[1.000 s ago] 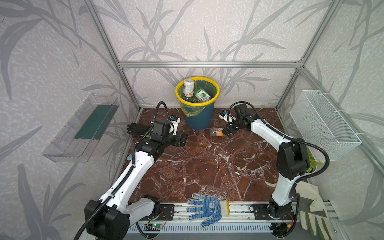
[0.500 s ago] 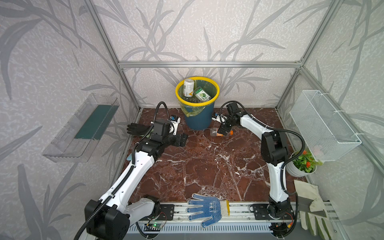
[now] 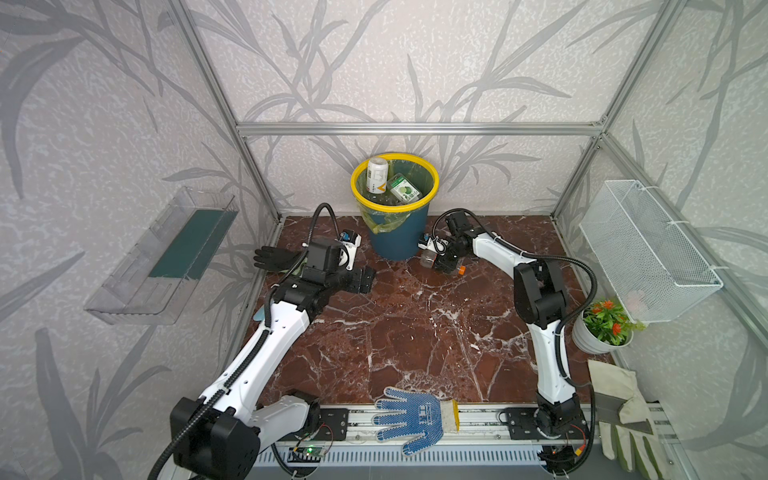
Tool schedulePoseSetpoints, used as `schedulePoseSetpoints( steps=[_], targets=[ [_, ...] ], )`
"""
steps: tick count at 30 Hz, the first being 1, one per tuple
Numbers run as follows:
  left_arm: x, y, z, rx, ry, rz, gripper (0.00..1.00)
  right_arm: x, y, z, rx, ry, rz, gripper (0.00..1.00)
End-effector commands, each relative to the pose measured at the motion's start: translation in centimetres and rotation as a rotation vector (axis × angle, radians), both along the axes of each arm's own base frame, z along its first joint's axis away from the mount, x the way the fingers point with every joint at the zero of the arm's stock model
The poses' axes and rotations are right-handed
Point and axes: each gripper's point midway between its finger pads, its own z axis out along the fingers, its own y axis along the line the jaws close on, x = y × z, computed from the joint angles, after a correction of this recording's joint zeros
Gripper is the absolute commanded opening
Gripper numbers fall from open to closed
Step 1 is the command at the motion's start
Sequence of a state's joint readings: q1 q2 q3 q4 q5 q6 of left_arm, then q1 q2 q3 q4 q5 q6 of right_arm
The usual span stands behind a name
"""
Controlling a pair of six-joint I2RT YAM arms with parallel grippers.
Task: Throw the plastic bottles in the bin
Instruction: 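Lower the right gripper onto the orange-capped bottle and close it, then lift the orange-capped bottle with the right gripper and drop it into the bin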
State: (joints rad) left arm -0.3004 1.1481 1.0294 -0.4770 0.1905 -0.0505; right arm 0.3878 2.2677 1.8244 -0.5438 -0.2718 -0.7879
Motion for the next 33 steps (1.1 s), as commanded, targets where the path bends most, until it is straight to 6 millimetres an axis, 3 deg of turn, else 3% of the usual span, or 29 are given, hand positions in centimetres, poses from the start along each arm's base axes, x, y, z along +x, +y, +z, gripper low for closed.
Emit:
schedulePoseSetpoints(
  steps=[1,10,18,27,31,33],
  targets=[
    [-0.1,-0.2,0.3,0.012,-0.024,-0.022,0.90,-0.5,0.0,-0.9,-0.024,0.013,0.000,0.66],
    [-0.3,-0.3,0.5,-0.005,-0.024,-0.028,0.90,0.0,-1.7,-2.4,-0.157,0.007,-0.055,0.64],
    [-0.4,-0.5,0.7,-0.013,-0.027,-0.034,0.89,-0.8,-1.7,-0.6,-0.105,0.022,-0.104,0.45],
    [-0.6,-0.3,1.0,-0.013,-0.041,-0.029,0.89,-3.0,-2.2,6.2,0.102,-0.073,-0.276,0.43],
    [-0.6,-0.3,1.3,-0.015,-0.051,-0.027,0.89,-4.5,-3.1,10.6,0.269,-0.192,-0.392,0.43],
    [-0.6,-0.3,1.3,-0.017,-0.053,-0.027,0.89,-6.0,-2.7,15.0,0.450,-0.304,-0.378,0.43]
  ],
)
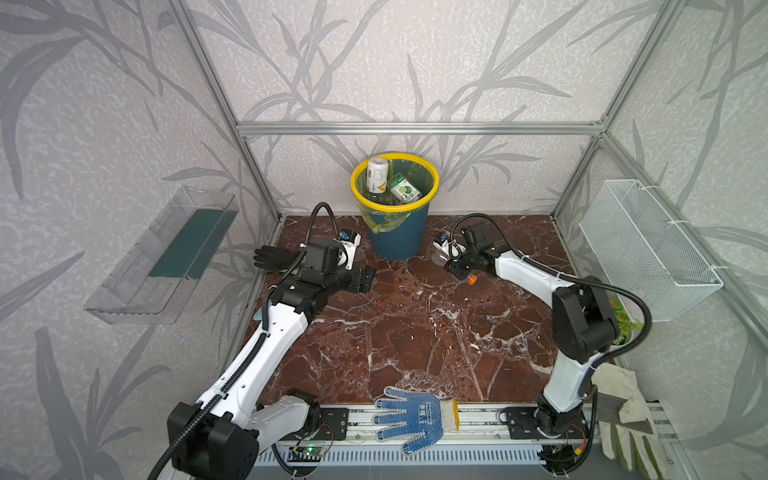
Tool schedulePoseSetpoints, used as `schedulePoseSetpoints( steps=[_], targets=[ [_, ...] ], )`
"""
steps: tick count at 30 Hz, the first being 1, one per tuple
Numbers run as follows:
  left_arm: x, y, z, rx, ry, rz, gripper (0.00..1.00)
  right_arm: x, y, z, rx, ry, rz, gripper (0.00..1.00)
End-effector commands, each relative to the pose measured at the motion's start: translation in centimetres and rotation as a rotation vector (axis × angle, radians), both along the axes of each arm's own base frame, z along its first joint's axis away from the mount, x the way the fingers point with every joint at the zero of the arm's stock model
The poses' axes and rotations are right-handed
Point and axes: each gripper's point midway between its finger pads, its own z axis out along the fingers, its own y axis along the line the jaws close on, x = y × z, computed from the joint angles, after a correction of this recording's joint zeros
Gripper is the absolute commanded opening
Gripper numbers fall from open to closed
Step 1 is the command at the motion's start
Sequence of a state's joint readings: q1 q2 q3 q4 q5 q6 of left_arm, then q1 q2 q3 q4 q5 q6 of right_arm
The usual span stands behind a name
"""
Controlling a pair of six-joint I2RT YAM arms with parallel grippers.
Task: Throw the plastic bottles in the bin
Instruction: 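Lift the orange-capped bottle with the right gripper and drop it into the bin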
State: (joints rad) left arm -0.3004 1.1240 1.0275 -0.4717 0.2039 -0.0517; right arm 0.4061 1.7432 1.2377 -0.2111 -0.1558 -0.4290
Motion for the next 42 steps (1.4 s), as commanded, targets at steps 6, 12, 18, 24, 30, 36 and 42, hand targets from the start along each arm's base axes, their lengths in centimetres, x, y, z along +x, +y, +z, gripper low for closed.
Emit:
schedulePoseSetpoints(
  steps=[6,12,18,24,30,36,42],
  targets=[
    [-0.3,-0.2,0.6,-0.004,-0.033,-0.018,0.88,-4.9,-0.4,17.1,0.422,-0.516,-0.113,0.45],
    [-0.4,-0.1,1.0,-0.008,-0.049,-0.015,0.88,-10.3,-1.4,28.2,0.624,-0.858,-0.087,0.49],
    [-0.5,-0.1,1.3,-0.013,-0.060,-0.012,0.88,-6.9,2.7,35.4,0.783,-0.802,-0.021,0.52],
    [-0.6,0.1,1.7,-0.013,-0.071,-0.002,0.88,4.8,10.3,34.0,0.591,-0.459,-0.074,0.80],
    [-1.2,1.0,2.8,-0.006,-0.114,0.033,0.89,7.3,8.8,32.3,0.556,-0.298,-0.142,0.99],
    [-0.7,1.4,3.7,-0.022,-0.136,0.075,0.88,4.6,4.8,33.4,0.553,-0.449,-0.225,0.99],
    [0.3,2.8,4.1,-0.076,-0.154,0.216,0.89,0.8,-3.1,31.1,0.599,-0.495,-0.397,0.99]
  ],
)
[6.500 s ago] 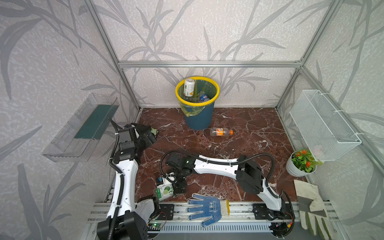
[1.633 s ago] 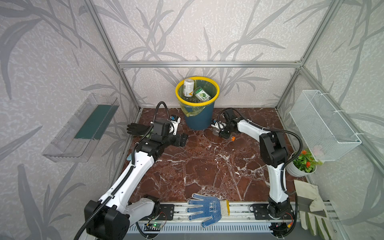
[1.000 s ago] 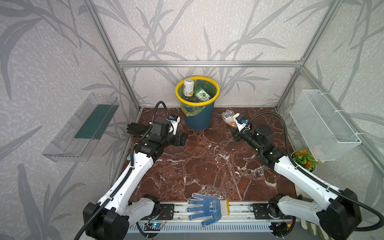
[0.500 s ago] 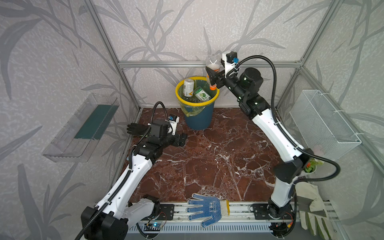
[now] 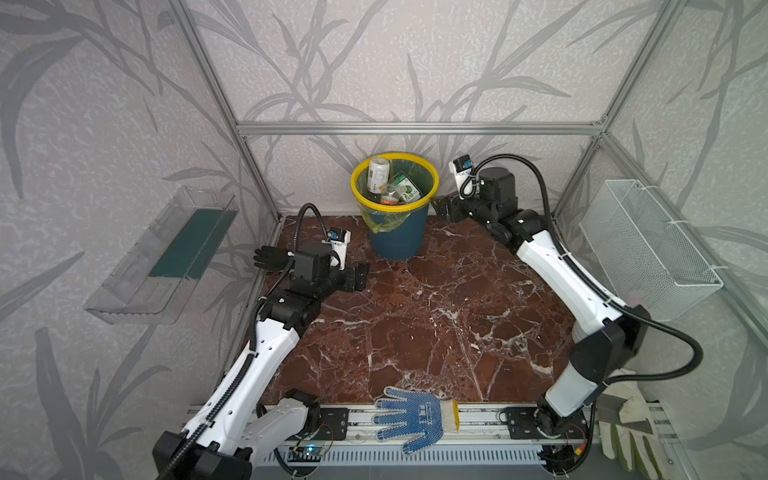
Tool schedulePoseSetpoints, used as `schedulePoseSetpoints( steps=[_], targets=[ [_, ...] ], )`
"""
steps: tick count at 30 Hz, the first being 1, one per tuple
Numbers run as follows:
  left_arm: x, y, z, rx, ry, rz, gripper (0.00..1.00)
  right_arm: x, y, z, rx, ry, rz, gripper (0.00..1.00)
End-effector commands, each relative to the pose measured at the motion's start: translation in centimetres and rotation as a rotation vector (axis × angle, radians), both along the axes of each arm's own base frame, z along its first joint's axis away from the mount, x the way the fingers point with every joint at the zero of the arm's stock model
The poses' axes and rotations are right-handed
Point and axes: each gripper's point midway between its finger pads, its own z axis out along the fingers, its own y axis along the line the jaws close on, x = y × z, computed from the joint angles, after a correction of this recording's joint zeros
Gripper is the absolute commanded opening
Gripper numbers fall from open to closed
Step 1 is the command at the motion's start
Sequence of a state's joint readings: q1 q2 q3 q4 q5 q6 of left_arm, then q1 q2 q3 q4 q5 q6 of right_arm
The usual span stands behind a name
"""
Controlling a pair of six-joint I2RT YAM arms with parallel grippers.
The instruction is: Throw the plastic bottles in the bin
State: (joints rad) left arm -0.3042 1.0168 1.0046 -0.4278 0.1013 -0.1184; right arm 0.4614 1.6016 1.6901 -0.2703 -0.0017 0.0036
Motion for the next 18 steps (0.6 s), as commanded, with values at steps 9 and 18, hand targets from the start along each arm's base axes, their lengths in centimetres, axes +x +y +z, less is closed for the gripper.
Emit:
schedulePoseSetpoints(
  steps=[9,18],
  targets=[
    [2.7,9.8,-3.9,-0.021,-0.174,0.671,0.95,-6.4,-12.8,-10.3,-0.048,-0.097,-0.419,0.99],
    [1.6,16.8,-8.5,0.229,-0.222,0.939,0.97,-10.6,-22.2,-20.4,-0.116,-0.062,-0.812,0.99]
  ],
)
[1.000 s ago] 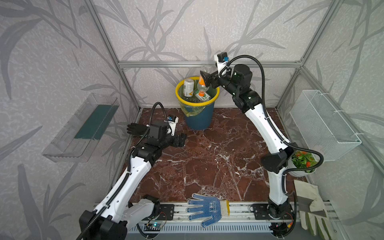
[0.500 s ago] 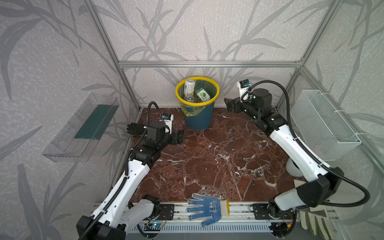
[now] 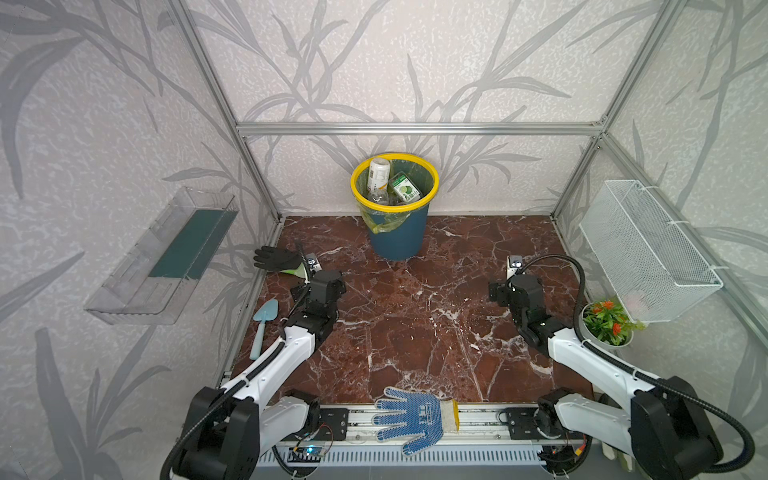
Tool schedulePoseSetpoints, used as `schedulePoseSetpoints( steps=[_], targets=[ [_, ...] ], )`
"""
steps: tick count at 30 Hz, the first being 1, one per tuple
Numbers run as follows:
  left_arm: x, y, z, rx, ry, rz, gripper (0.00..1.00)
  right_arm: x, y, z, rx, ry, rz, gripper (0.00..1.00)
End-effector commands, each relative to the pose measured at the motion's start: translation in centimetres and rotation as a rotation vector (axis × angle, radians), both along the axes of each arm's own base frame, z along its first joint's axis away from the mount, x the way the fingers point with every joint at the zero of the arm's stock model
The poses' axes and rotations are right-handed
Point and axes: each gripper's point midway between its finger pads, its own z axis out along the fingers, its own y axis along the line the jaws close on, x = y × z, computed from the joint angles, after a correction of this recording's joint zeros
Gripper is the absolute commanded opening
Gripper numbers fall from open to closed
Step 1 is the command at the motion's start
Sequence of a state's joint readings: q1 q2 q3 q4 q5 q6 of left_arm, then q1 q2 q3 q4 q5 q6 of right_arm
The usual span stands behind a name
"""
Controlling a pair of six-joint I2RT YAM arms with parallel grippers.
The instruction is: Throw the plastic bottles in the bin
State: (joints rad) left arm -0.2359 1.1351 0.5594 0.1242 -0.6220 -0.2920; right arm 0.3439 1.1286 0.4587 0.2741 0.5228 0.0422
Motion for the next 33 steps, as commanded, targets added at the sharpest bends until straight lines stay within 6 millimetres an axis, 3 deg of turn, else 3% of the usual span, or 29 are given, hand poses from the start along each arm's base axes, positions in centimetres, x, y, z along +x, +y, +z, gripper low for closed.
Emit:
schedulePoseSetpoints(
  steps=[1,8,16,19,27,33],
  targets=[
    [-0.5,3.5,2.0,0.074,-0.118,0.170,0.97,-0.1,-3.5,4.2,0.004,-0.221,-0.205,0.99],
    [-0.6,5.3,-1.6,0.052,-0.107,0.185,0.97,-0.7,-6.0,0.8,-0.042,-0.224,-0.297,0.99],
    [1.6,6.5,-4.1,0.026,-0.083,0.137,0.98,1.5,-5.3,-1.1,-0.049,-0.295,-0.249,0.99],
    [2.3,6.4,-5.0,0.022,-0.082,0.109,0.98,2.3,-4.5,-1.7,-0.062,-0.256,-0.203,0.99],
    [4.7,2.4,-7.0,0.007,-0.036,-0.166,0.99,4.6,-3.0,-3.2,0.041,-0.158,-0.010,0.99],
    [4.7,2.3,-7.2,0.004,-0.032,-0.178,0.99,5.1,-1.7,-4.7,0.055,-0.154,0.087,0.99]
  ],
)
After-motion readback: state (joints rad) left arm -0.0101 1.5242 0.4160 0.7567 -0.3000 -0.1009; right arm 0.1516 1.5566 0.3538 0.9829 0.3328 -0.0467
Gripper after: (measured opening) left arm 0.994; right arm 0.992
